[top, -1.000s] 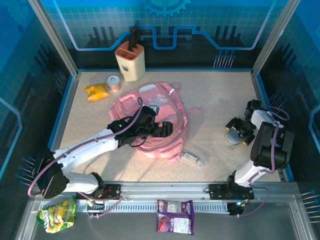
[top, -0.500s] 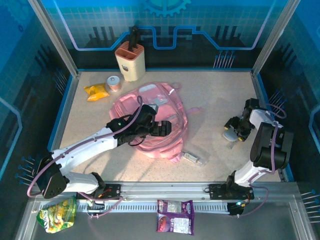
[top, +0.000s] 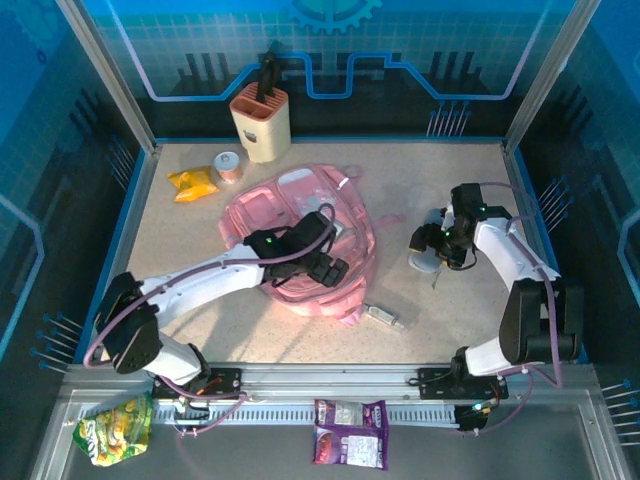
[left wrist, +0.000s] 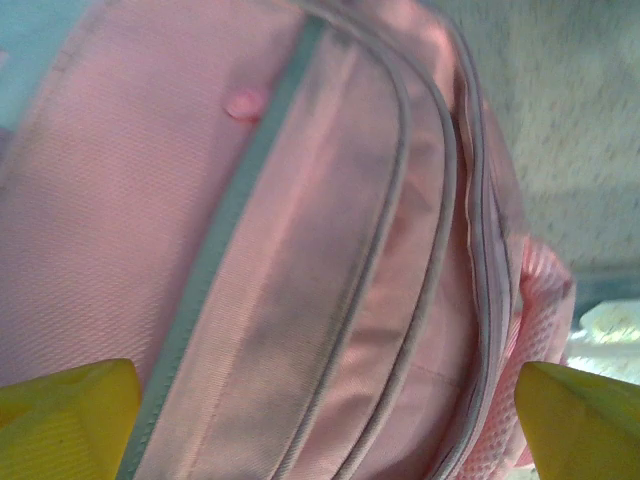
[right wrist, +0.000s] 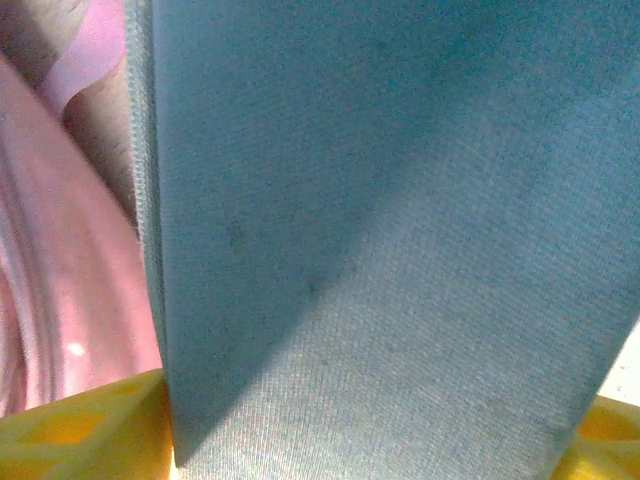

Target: Pack the student bag

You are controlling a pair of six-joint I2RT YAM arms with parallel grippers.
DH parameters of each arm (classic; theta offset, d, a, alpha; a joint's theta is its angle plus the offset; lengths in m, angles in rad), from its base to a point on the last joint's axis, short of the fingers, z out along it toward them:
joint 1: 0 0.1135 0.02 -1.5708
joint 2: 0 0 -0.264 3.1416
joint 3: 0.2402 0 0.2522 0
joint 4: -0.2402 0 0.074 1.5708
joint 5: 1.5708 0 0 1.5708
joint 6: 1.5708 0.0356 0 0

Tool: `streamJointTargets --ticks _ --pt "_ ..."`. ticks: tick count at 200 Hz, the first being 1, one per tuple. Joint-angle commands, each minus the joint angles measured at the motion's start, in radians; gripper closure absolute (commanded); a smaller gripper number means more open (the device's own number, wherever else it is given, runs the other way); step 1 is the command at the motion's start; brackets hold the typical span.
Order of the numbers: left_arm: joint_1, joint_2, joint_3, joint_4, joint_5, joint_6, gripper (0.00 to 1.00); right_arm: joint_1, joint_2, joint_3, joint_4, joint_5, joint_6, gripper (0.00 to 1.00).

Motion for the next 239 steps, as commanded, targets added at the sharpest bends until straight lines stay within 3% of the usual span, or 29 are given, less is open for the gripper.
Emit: streamJointTargets --ticks 1,48,113,144,204,239 --pt "-0.042 0.041 0.024 0.005 -0.08 0.141 0.04 0.034 -0.063 0.005 -0.07 -0.042 -0.032 0.26" --pt "-0.044 0.152 0.073 -0.003 -0.212 0.148 0.09 0.075 -0.097 -0.026 -0.093 -0.093 -0.049 0.26" --pt "-0.024 0.271 0.108 -0.004 -0.301 0.153 0.25 0.129 -0.07 -0.005 -0.105 -0.115 -0.067 0.27" --pt "-0.006 0.29 0.138 0.005 -0.294 0.131 0.42 0.152 -0.067 0.015 -0.122 -0.093 -0.066 0.27" --pt "0.001 0.278 0.232 -0.054 -0.26 0.089 0.96 0.207 -0.088 0.055 -0.19 -0.048 -0.079 0.26" --pt "0.0 0.253 0.371 -0.165 -0.265 -0.027 1.0 0.243 -0.106 0.085 -0.224 -0.061 -0.09 0.25"
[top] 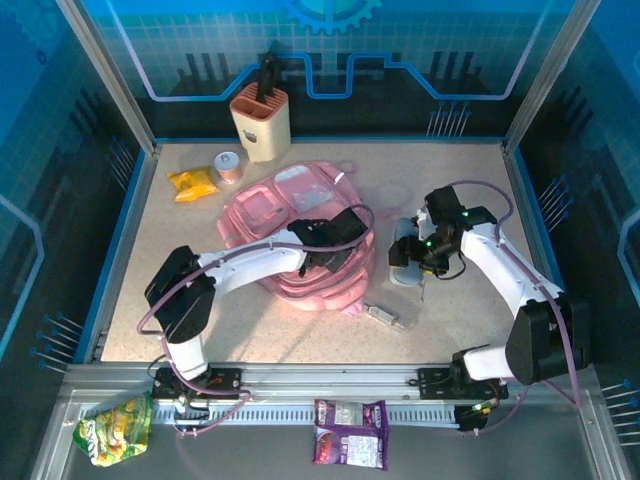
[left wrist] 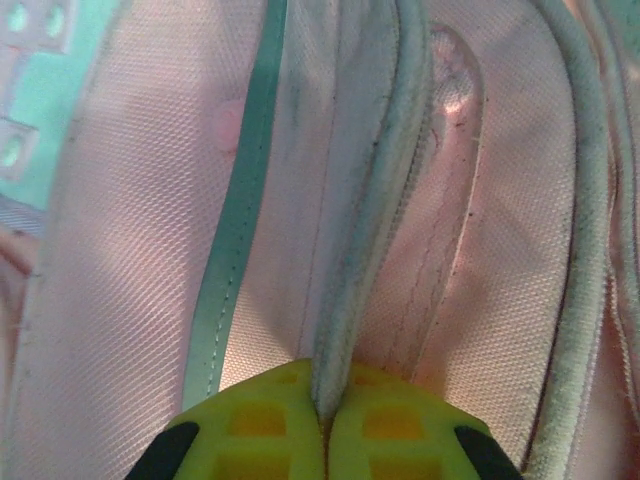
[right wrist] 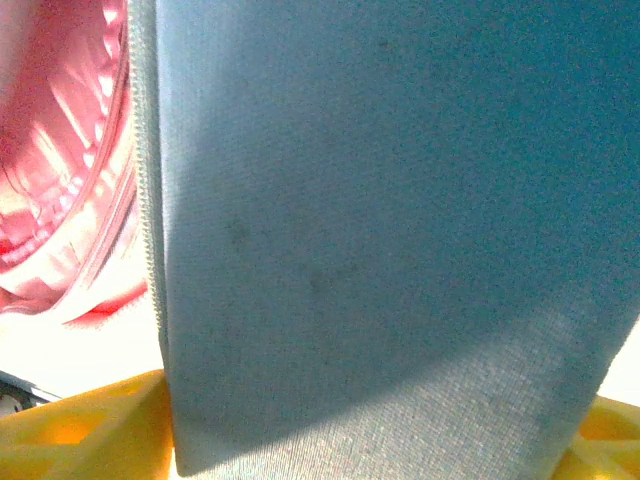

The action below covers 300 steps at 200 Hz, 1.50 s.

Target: Pack the student bag

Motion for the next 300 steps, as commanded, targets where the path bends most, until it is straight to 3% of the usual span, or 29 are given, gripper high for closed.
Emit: streamJointTargets --ticks 1,67,108,137,164,199,241,284,300 --pt "0.007 -0.031 0.115 -0.071 -0.014 -0.112 1.0 0.036 -0.028 0.053 -0.063 -0.014 -0.024 0.25" --pt "0.008 -0.058 0.332 -0.211 0.05 -0.363 1.0 0.184 0.067 0.075 0.071 -0.119 0.069 0.25" --pt "0.01 -0.093 0.304 -0.101 0.157 -0.513 1.0 0.224 0.174 0.098 0.235 -0.177 0.121 0.24" --pt "0.032 -0.095 0.295 -0.11 0.148 -0.557 1.0 0.226 0.239 0.094 0.357 -0.225 0.151 0.19" --pt "0.054 -0.128 0.243 -0.086 0.159 -0.585 1.0 0.222 0.227 0.081 0.417 -0.24 0.164 0.11" --pt "0.074 -0.168 0.177 -0.036 0.186 -0.597 1.0 0.179 0.188 0.025 0.382 -0.266 0.142 0.09" --pt "0.078 -0.166 0.157 -0.011 0.217 -0.604 1.0 0.146 0.164 -0.035 0.376 -0.222 0.089 0.26" --pt "0.079 -0.166 0.156 0.01 0.233 -0.599 1.0 0.142 0.19 -0.057 0.603 -0.299 0.11 0.56" --pt "0.081 -0.167 0.156 0.011 0.232 -0.599 1.0 0.142 0.229 -0.036 0.679 -0.309 0.118 0.62"
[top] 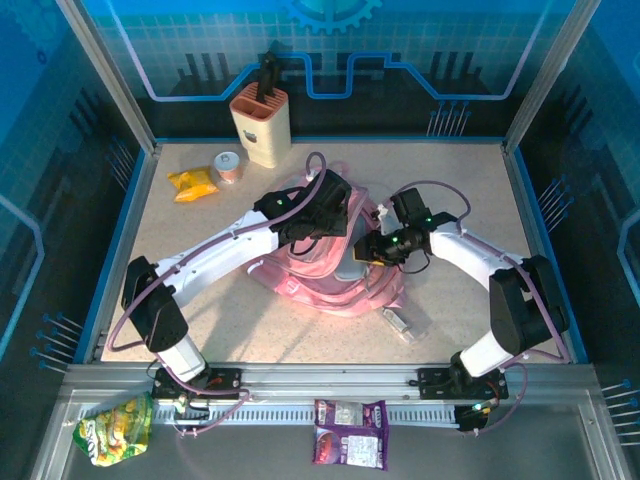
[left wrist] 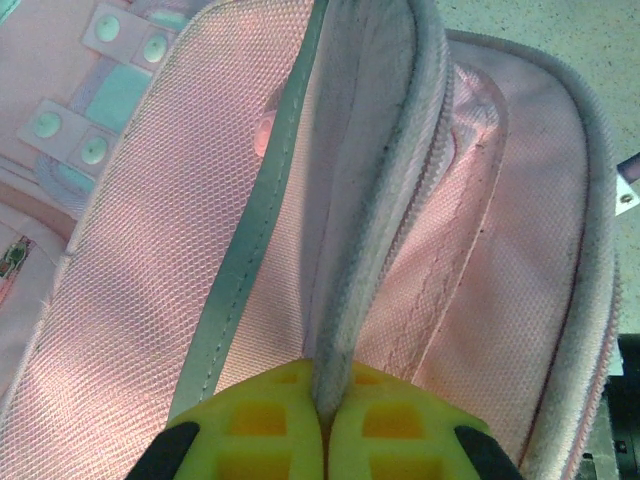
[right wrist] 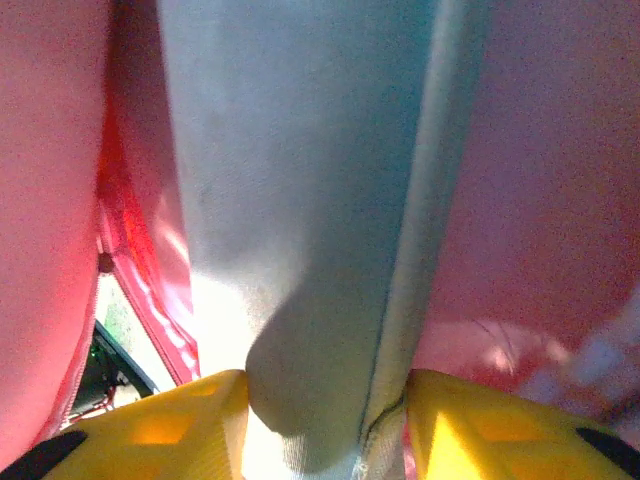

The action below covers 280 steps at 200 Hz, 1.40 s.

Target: Pack the student bag

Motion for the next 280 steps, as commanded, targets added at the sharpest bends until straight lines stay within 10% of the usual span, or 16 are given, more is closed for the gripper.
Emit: streamJointTargets --ticks 1,64,143,209,280 --pt "0.006 -0.045 0.004 0.067 0.016 -0.033 1.0 -0.007 0.045 0.023 0.176 -0.047 0.006 0.63" --pt "0.012 -0.063 -0.009 0.089 0.006 -0.051 1.0 0.035 0.209 0.104 0.428 -0.121 0.062 0.68" --pt "0.038 -0.063 -0.048 0.078 0.035 -0.071 1.0 -0.08 -0.09 -0.077 0.29 -0.029 0.004 0.38" --pt "0.058 -0.255 -0.266 0.131 0.07 -0.154 0.36 -0.224 -0.351 -0.07 -0.122 0.128 -0.024 0.15" --pt "0.176 -0.572 -0.776 0.37 0.102 -0.48 0.26 -0.153 -0.339 -0.098 -0.183 0.025 -0.022 0.04"
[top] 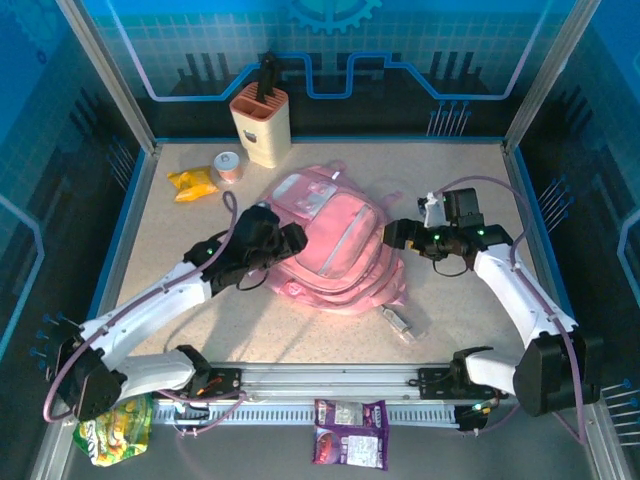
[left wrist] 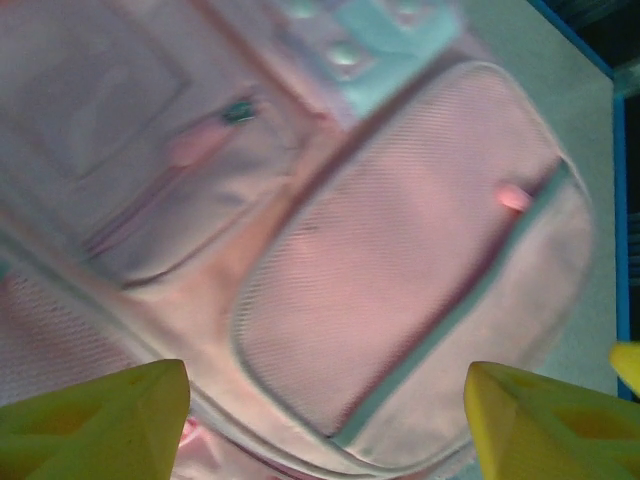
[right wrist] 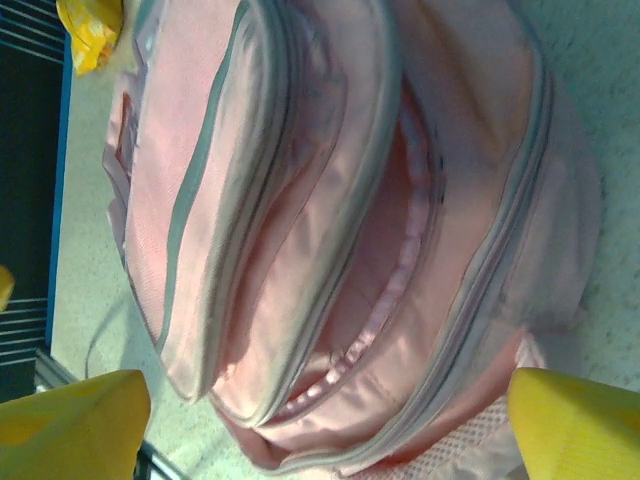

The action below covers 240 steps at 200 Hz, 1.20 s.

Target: Pack the student bag

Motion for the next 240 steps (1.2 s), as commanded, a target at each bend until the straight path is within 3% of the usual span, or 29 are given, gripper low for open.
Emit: streamJointTargets --ticks 1,37,107,153,240 --pt "0.022 -0.048 -0.109 0.103 0.017 -0.14 0.26 0.049 0.011 -0.025 -0.047 -0.038 0.004 0.04" --pt "0.071 -0.04 -0.217 0.206 0.054 -0.261 0.28 0.14 0.081 -0.027 -0.007 -0.049 0.043 0.03" --pt "0.094 0.093 -0.291 0.344 0.07 -0.449 0.52 0.155 0.148 -0.033 0.054 -0.054 0.054 0.15" --pt "0.093 0.135 -0.32 0.38 0.056 -0.502 0.66 0.154 0.172 -0.033 0.082 -0.053 0.047 0.16" --pt "0.069 0.14 -0.334 0.349 0.076 -0.522 0.65 0.15 0.224 -0.014 0.086 -0.05 0.039 0.16"
